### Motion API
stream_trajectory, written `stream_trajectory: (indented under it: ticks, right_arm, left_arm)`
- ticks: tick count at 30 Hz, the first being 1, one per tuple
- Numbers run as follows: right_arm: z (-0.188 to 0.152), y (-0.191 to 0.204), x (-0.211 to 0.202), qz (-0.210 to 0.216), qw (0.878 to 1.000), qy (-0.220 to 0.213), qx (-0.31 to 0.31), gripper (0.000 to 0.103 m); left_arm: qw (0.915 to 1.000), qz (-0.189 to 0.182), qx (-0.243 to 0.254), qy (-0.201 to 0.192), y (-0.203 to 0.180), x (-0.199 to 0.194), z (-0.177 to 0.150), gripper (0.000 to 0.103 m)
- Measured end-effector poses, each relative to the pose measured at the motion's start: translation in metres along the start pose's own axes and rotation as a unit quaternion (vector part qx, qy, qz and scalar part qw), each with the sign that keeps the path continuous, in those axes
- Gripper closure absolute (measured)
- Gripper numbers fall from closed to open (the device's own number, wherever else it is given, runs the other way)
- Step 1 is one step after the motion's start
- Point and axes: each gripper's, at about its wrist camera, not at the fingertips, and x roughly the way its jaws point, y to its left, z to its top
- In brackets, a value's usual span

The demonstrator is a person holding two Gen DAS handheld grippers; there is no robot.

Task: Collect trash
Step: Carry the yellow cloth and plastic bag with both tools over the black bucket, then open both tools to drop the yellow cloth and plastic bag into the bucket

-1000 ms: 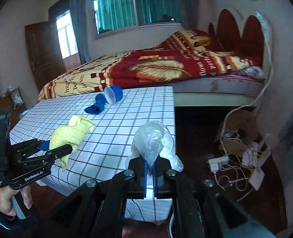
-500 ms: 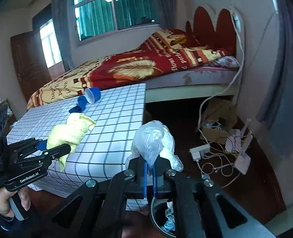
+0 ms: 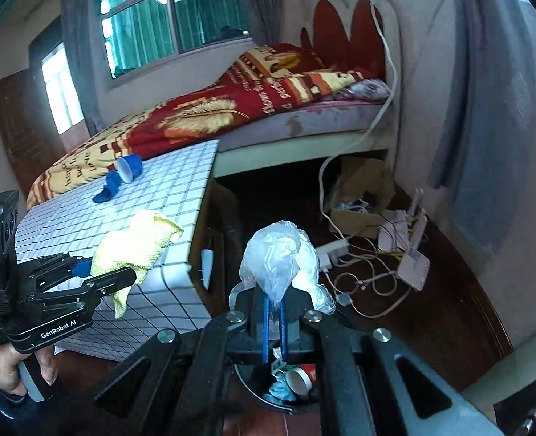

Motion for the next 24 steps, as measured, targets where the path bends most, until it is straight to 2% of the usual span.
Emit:
stream_trajectory:
  ticks: [11,24]
  right_arm:
    - [-0.036,-0.045,0.001,-0.020,0.999,0.031,0.020,0.099]
    - [-0.078,-0.056,0.059,0.007,0.994,0.104,0.012,0.099]
  left_arm:
    - [0.9981,-0.037,0.013,0.048,-0.034,0.045,-0.014,0.067]
    - [0.9902,-0.065,0.011,0.123,-0.045,0.102,-0.044,0.067]
